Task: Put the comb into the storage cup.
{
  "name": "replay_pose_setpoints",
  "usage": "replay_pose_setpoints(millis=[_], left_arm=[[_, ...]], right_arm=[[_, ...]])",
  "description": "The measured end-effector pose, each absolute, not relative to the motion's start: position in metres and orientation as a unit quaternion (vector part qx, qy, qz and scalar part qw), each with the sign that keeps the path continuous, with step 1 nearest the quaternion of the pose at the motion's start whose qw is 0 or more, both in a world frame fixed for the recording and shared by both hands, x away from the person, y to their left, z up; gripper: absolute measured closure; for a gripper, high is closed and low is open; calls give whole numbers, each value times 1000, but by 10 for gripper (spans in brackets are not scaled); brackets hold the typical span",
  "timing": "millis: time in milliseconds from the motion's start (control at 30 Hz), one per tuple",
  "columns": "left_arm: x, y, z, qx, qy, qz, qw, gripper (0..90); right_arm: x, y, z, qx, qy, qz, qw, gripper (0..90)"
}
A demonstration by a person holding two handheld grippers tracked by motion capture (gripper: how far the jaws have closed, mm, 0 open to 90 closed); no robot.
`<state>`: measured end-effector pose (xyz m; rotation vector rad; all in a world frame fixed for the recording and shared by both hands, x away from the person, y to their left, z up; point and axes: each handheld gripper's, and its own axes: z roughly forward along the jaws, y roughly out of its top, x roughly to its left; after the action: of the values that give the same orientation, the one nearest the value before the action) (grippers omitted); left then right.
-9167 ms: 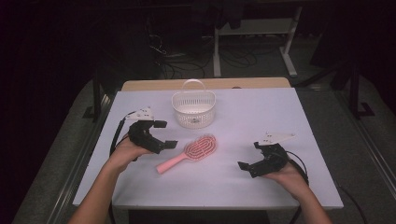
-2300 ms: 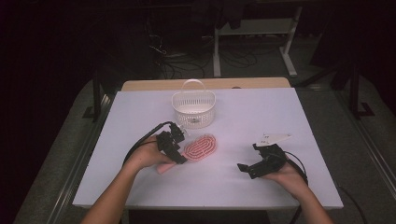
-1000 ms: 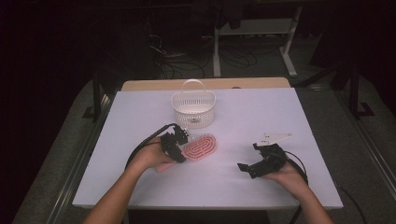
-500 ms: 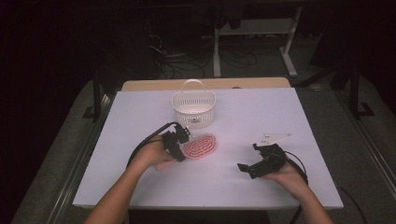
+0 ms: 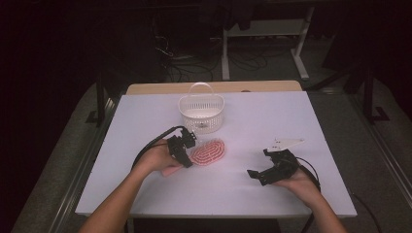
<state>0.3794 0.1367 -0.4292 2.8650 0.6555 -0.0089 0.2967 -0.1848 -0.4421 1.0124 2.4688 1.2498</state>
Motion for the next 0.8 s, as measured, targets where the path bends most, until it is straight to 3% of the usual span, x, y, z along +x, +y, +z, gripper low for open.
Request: replay_pose_setpoints(millis=[433,800], left_arm=[[380,154,-427,960,243,-7,139,709],[373,171,-418,941,260,-1,216,709]], right_arm=[[297,-186,-442,343,833,422,97,0],[297,-185,-442,343,834,422,98,0]])
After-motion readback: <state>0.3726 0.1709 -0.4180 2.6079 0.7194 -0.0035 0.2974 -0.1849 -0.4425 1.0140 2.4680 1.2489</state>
